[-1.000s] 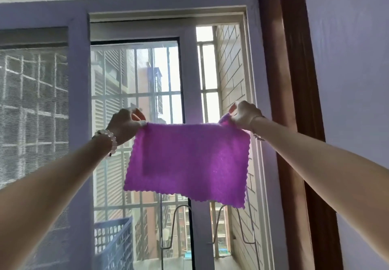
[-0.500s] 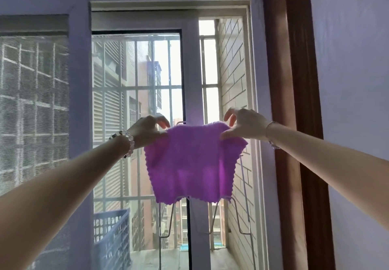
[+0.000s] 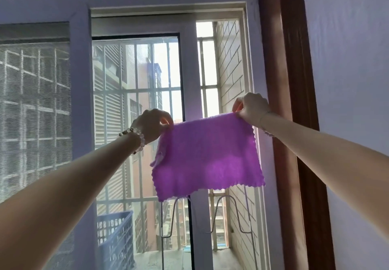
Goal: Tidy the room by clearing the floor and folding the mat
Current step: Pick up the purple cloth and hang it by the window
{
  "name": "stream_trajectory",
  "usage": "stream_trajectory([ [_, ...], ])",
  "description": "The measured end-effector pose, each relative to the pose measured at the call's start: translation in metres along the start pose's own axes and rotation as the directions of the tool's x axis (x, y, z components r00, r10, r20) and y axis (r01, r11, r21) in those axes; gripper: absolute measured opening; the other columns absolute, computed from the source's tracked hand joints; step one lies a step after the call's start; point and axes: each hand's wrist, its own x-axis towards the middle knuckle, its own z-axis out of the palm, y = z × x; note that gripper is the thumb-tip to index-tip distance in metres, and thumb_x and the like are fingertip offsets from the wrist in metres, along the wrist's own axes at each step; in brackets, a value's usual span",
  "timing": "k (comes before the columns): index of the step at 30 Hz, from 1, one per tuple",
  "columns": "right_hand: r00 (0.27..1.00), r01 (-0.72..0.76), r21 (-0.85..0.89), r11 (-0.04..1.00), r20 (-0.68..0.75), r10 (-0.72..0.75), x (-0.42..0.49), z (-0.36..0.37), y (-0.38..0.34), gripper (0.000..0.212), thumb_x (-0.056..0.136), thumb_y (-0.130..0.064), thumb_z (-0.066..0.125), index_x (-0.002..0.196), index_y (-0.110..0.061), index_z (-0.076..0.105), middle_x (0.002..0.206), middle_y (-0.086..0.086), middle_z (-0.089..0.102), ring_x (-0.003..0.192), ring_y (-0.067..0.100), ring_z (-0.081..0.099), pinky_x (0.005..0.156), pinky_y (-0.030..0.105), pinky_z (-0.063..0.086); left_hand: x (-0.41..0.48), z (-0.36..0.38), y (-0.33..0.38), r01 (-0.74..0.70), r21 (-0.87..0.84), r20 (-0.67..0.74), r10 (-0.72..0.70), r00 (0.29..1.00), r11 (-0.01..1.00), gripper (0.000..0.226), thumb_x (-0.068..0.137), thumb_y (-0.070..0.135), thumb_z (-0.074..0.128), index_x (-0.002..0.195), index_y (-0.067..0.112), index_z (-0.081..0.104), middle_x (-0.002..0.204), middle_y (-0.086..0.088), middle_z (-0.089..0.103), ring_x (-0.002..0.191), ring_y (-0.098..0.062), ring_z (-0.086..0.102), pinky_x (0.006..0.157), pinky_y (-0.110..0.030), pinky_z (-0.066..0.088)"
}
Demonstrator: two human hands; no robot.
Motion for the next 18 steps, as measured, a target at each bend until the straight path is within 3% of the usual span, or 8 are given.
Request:
stream_trajectory([
  [5,0.999,-0.045,0.001,0.999,-0.005,0.045,0.006,0.011,-0.005,0.026,0.081,-0.004,0.055,0.070,-0.027,0.061,0.088,0.001,0.069,0.089,0.023,0.064,0.076,0.027,0.049,0.007,-0.002,0.003,0.013,0.008,-0.019,-0.013,1.000,1.000,0.004,0.085,0.021,0.064,0.084,0.022,0.067,0.089,0.002,0.068,0.084,-0.015,0.060,0.082,-0.033,0.049],
  [9,0.983,-0.028,-0.080,0.996,0.180,0.042,-0.003,0.022,-0.006,0.027,0.085,-0.004,0.051,0.081,-0.026,0.067,0.101,0.003,0.069,0.093,0.025,0.063,0.082,0.036,0.053,0.010,0.002,0.004,0.025,0.025,-0.007,-0.025,1.000,0.999,0.006,0.086,0.023,0.063,0.080,0.025,0.060,0.093,0.001,0.069,0.082,-0.015,0.059,0.077,-0.028,0.046],
  [13,0.981,0.007,-0.052,0.999,0.194,0.004,-0.010,0.021,-0.009,0.031,0.085,-0.003,0.045,0.098,-0.020,0.069,0.105,0.002,0.066,0.095,0.024,0.061,0.084,0.038,0.052,0.011,0.010,0.004,0.035,0.019,-0.011,-0.035,0.999,0.999,0.012,0.087,0.019,0.061,0.077,0.026,0.061,0.094,0.000,0.070,0.085,-0.015,0.062,0.074,-0.025,0.045],
  [18,0.968,0.083,0.083,0.993,0.230,-0.100,-0.019,0.008,-0.018,0.022,0.090,-0.012,0.048,0.101,-0.018,0.067,0.098,-0.003,0.062,0.093,0.017,0.057,0.086,0.031,0.048,0.009,0.013,0.000,0.012,-0.031,0.032,-0.011,0.999,0.999,0.012,0.086,0.006,0.060,0.092,0.009,0.070,0.099,-0.009,0.071,0.087,-0.016,0.062,0.076,-0.023,0.043],
])
